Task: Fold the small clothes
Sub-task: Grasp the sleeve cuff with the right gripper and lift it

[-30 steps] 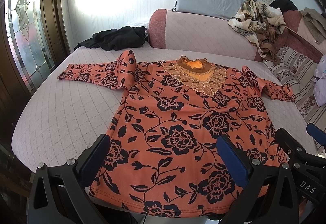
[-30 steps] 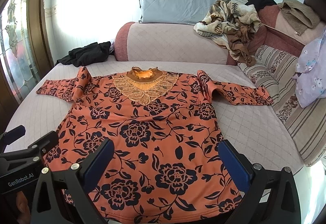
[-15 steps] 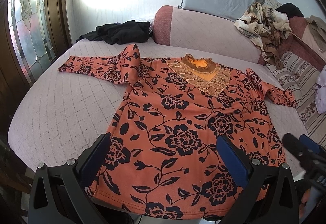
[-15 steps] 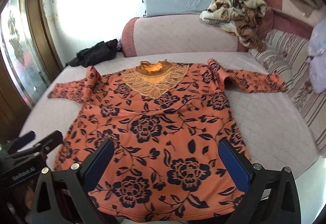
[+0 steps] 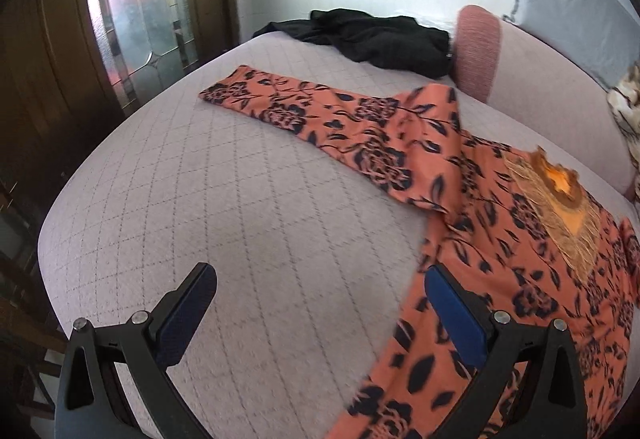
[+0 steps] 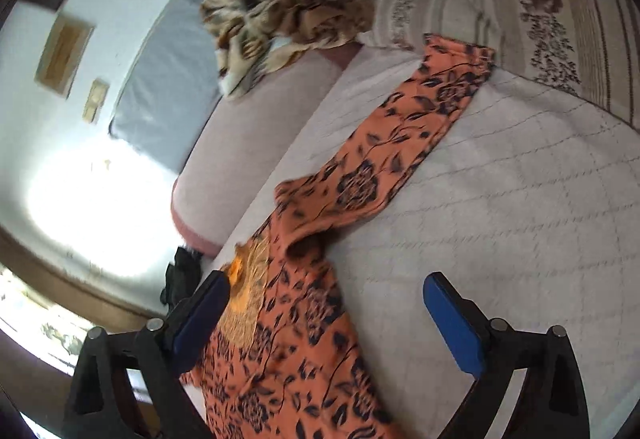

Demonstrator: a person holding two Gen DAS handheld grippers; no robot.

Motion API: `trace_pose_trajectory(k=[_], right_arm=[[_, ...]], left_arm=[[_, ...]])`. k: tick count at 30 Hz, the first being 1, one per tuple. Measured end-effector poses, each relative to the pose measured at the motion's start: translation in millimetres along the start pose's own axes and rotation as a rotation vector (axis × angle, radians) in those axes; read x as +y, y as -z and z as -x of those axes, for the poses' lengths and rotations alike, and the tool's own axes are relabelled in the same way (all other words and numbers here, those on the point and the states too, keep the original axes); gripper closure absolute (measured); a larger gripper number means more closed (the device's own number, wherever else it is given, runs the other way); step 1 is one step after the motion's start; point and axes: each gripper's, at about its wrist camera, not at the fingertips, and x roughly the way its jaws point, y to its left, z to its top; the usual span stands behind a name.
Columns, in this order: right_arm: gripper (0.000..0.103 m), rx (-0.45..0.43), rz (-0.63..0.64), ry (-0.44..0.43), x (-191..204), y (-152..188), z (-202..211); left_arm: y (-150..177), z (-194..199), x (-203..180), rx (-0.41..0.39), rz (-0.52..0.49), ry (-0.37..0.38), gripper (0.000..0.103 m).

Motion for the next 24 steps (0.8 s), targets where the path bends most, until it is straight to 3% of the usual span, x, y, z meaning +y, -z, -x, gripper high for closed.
trace_pose_trajectory(k=[7,13,18,19,21,22,24], right_arm=[[0.039,-0.097,-0.074,0.244,-63.8,-112.1,-47.2],[0.039,-0.103,-0.068,0.413,-83.0,-153.4,-95.7],[0.039,-0.140,-0.061,0.492,-85.9,-172.1,-113.2],[0.044,-0.133,-0.054,0.513,-85.1,-175.6,-116.5],[0.072,-0.105,-0.008,0.592,-79.6,-182.0,-123.7],[0.098,-0.090,0.014,0.596,-77.1,-186.0,-125.0],[0.097,-0.096,0.093,0.618,-57.6,-191.7,-123.1]], left_arm=[[-7.7,-43.0,29.9,-0.007,0.131,-0.082,0.000],[-9.3,-53.2,22.9,-0.006,0.117,-0.094,0.000],[-7.4,-58.3,15.5,0.023,0.092,-0.061,0.000],[-6.7,-59.2,14.7,0.031,0.089,-0.054,0.000],[-6.4,-62.7,13.9,0.052,0.090,-0.038,0.000],[-6.2,-63.3,14.6,0.056,0.095,-0.034,0.000],[-7.1,-63.6,16.4,0.055,0.106,-0.030,0.000]])
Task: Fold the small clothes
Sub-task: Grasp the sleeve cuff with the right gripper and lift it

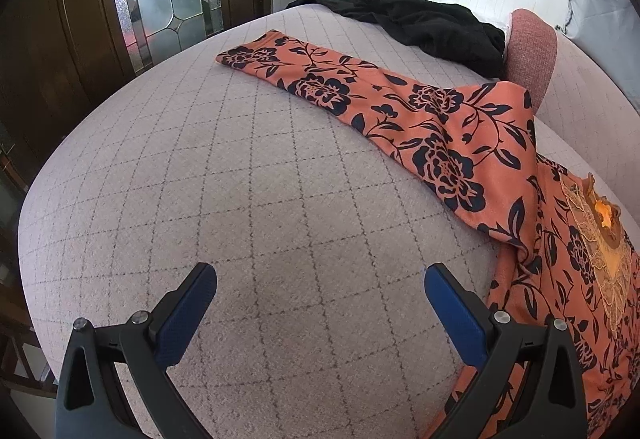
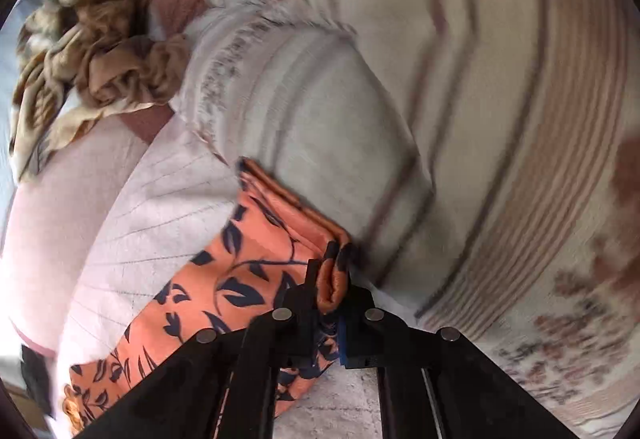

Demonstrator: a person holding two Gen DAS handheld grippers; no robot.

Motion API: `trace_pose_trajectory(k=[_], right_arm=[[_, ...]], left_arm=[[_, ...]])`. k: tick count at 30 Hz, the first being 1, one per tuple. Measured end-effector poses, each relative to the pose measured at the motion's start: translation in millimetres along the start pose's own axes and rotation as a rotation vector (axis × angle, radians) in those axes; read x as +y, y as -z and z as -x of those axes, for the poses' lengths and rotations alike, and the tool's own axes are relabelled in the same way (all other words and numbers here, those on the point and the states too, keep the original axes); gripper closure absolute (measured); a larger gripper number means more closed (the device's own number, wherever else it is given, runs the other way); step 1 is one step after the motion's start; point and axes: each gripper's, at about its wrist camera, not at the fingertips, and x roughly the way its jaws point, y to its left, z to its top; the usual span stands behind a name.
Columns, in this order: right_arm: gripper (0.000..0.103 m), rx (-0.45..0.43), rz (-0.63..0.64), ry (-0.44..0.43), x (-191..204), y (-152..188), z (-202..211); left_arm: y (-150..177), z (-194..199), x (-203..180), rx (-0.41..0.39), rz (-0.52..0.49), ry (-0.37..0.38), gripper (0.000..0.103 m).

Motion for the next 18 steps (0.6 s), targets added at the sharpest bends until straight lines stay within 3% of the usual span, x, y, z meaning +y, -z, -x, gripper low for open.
trace_pose_trajectory(k=[5,10,14,18], right_arm=[[0.097,-0.199,0.209,0.020,60.4,-25.6,85.1],[0.097,-0.385,0.359,-0.089,142.8,-36.3,201.6],[0.097,-0.454,0.495,-0.276,229.2,2.7,276.1],[0.097,-0.420,0.611,-0.493,315.6,86.9,309.5]], left_arm=[[-1.5,7.9,7.2,-0.015,0.047,0.036,0.000],[-1.3,19.3,12.3,-0.043,0.076,0.089,0.000],[-0.8,24.9,12.8,-0.054,0.080,0.123,0.000],[-0.9,29.9,13.4,-0.067,0.075,0.145,0.000]])
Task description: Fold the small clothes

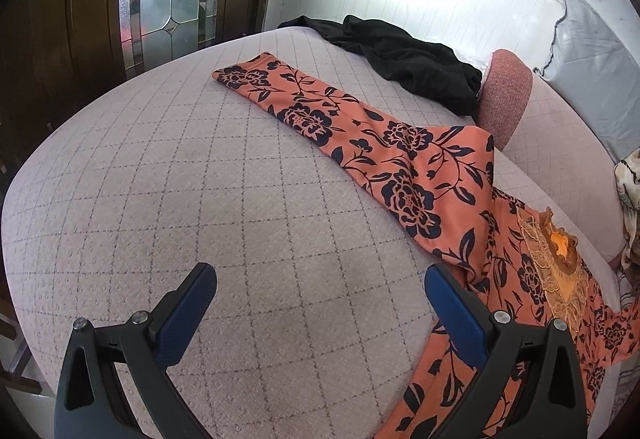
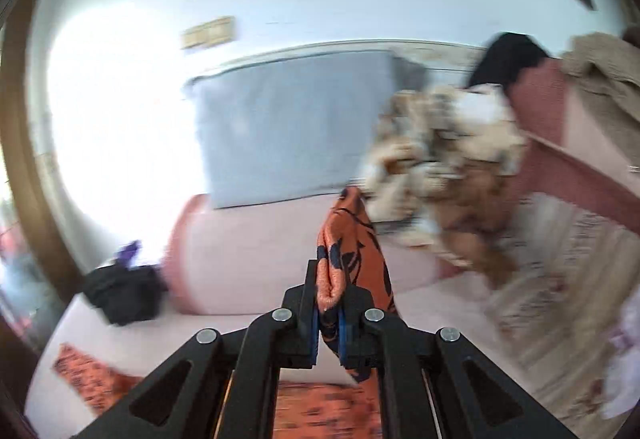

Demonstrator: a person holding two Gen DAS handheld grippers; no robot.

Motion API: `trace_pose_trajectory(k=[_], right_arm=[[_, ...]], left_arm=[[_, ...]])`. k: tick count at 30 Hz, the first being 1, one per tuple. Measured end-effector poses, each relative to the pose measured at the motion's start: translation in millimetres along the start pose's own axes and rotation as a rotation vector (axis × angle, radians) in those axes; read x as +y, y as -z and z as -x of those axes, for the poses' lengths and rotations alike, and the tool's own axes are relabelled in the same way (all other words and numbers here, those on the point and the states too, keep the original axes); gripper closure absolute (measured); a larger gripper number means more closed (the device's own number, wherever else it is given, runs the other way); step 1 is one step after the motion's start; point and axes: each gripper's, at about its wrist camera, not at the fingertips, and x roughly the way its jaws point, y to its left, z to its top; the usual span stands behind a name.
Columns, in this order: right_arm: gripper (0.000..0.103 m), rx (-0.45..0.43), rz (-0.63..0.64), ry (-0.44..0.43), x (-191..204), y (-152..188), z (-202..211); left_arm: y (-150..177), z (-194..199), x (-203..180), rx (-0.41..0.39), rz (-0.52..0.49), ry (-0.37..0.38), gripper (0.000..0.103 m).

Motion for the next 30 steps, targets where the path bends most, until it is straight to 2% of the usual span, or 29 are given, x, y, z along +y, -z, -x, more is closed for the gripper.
trace_pose_trajectory(k=[5,7,9,10,11,12,13,14,15,16,18,20,23,24,26,28,30], right_arm=[[0.097,0.073,0.022,-0.272,141.0,74.3,-22.7],[0.096,0.130,0.028,-0.328,185.3,114.5,-42.0],[0.093,0.225,0.037,-0.355,214.7,163.0,-82.1],[0.086,0.312,0.070,-0.362,228.0,189.2,-108.7],[0.069,0.432,0.104,-0.361,239.9,223.7,-135.3],[0.055,0.520,0.127,-0.347,235.3,256.8,-148.8],[0.036,0.597,0.133,-0.332,234.0,284.1,-162.0],[0.036,0.651,0.114,-0.328,229.8,301.9,-168.5],[0.036,0.632,0.100,-0.341,222.0,305.7,-167.5],[0.030,0.602,0.100,-0.359,216.8,303.8,-160.2],[0.027,0.607,0.076,-0.391,205.5,292.4,-150.6],[0.026,0.547,0.062,-0.408,186.5,269.6,-136.7],[0.016,0.494,-0.066,-0.381,144.3,246.0,-137.1],[0.016,0.497,-0.116,-0.352,136.0,245.0,-139.2],[0.016,0.557,-0.214,-0.275,107.9,257.7,-150.3],[0.016,0.556,-0.296,-0.304,85.6,266.9,-140.0],[0.016,0.516,-0.313,-0.343,70.3,272.5,-114.5]], left_arm=[[-2.5,2.3,4.7,0.001,0.023,0.026,0.000],[-2.5,1.6,5.1,0.007,0.028,0.033,0.000],[-2.3,0.7,3.4,0.012,0.022,0.038,0.000],[-2.0,0.4,2.4,0.013,0.017,0.038,0.000],[-1.6,0.4,1.3,0.013,0.011,0.040,0.000],[-1.3,1.0,1.0,0.012,0.009,0.042,0.000],[-1.4,1.5,0.9,0.009,0.009,0.043,0.000],[-1.6,1.7,1.0,0.008,0.010,0.045,0.000],[-1.9,1.6,0.9,0.009,0.014,0.048,0.000],[-2.2,1.3,0.7,0.010,0.019,0.053,0.000],[-1.6,0.5,-2.9,0.014,0.012,0.059,0.000],[-0.4,0.7,-6.8,0.012,-0.006,0.059,0.000],[0.8,1.1,-9.2,0.007,-0.017,0.051,0.000],[1.1,0.7,-9.5,0.008,-0.017,0.051,0.000],[1.4,1.1,-10.7,0.010,-0.023,0.065,0.000],[2.1,6.5,-14.0,-0.010,-0.034,0.092,0.000],[4.1,15.0,-21.9,-0.038,-0.073,0.143,0.000]])
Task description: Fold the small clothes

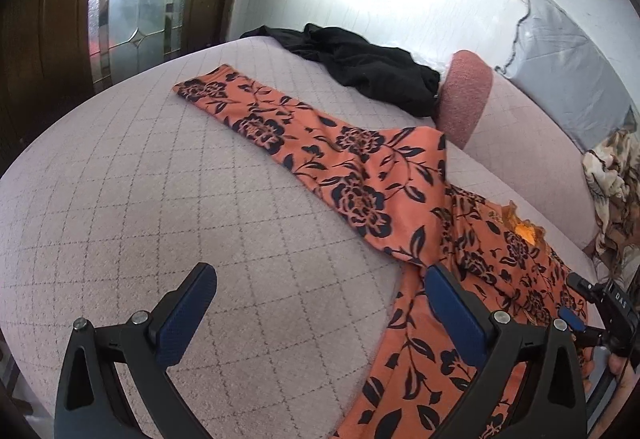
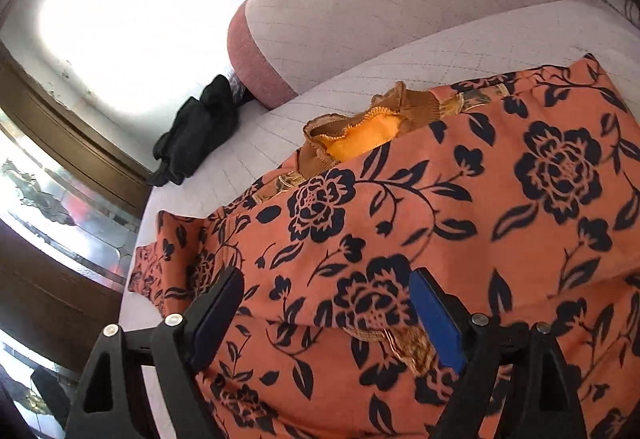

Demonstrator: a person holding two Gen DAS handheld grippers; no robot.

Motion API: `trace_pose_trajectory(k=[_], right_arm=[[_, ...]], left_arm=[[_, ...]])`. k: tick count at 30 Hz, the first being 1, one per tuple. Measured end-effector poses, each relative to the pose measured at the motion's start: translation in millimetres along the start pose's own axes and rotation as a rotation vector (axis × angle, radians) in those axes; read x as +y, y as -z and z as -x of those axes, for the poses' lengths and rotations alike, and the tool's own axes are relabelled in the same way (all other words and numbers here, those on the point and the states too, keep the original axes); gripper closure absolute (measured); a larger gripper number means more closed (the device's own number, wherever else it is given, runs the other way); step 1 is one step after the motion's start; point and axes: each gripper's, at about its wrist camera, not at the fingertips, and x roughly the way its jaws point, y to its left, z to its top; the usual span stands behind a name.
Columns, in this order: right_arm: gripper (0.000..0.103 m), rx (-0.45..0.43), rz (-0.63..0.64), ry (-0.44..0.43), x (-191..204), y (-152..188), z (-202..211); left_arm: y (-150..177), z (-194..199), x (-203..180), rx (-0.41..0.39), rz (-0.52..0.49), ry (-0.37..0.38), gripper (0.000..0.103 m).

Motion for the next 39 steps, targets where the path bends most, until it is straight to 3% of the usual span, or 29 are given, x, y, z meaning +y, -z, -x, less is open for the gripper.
trace_pose_trajectory(k=[3,7,10,12,14,15,20,27,39], right_arm=[[0.016,-0.028,0.019,-0.033,-12.8,23.5,35.5],[0.016,-0.057,0.034,-0.066,-39.8,47.0,81.4],[0.016,-0.073,-0.019,-0.092,-66.6,56.8,99.9],[0.016,-0.092,-0.073,-0.117,-82.2,59.1,105.1],[0.016,-0.087,-0.103,-0.150,-89.8,58.0,105.3],[0.016,-0.089,-0.099,-0.160,-90.4,56.8,106.4],[0.016,-0.101,-0.098,-0.225,-89.4,50.1,111.2],[0.016,-0.093,-0.138,-0.276,-89.7,46.4,109.4],[0.016,-0.087,-0.141,-0.264,-92.3,47.8,107.2]], left_arm=[[2.8,10.8,-21.5,-0.005,-0.080,0.137,0.000],[-2.3,11.1,-67.4,0.092,-0.107,0.360,0.000],[-15.3,-11.6,-112.8,0.170,-0.102,0.450,0.000],[-17.8,-41.3,-136.8,0.242,-0.087,0.441,0.003],[-15.8,-76.0,-147.8,0.351,-0.029,0.441,0.025],[-14.8,-91.7,-149.7,0.400,0.003,0.433,0.031],[-10.4,-134.5,-141.6,0.477,0.115,0.323,0.033],[-9.8,-143.1,-142.9,0.465,0.126,0.272,0.032],[-11.8,-142.7,-139.3,0.427,0.139,0.223,0.027]])
